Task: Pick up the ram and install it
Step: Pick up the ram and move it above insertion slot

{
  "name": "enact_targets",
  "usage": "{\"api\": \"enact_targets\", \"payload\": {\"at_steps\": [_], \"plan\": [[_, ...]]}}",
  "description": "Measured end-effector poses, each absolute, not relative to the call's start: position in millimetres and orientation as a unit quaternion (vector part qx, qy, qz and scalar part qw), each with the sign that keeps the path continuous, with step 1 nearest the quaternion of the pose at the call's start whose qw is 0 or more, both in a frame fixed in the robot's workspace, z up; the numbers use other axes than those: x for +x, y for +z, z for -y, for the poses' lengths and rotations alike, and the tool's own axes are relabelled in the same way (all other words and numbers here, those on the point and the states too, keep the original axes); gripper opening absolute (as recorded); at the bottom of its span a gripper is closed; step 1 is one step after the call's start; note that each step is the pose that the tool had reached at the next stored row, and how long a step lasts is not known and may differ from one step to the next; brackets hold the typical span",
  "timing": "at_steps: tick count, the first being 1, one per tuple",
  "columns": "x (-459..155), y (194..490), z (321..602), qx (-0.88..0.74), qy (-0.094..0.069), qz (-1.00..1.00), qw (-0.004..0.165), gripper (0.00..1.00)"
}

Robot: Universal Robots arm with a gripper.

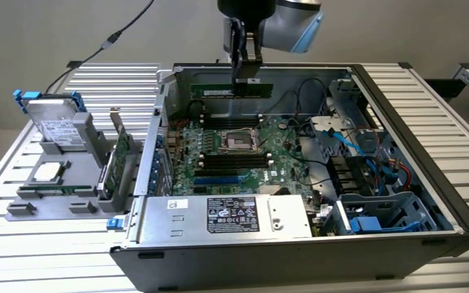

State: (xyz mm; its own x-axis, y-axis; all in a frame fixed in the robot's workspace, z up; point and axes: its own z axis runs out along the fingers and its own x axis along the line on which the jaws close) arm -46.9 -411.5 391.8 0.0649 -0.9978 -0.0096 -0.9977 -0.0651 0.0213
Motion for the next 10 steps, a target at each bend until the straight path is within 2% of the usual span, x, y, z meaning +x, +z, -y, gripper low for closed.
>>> {"api": "enact_targets", "payload": {"at_steps": [10], "plan": [[-40.9,375.8,408.6,0.730,-0.010,0.684,0.004,0.13]]}}
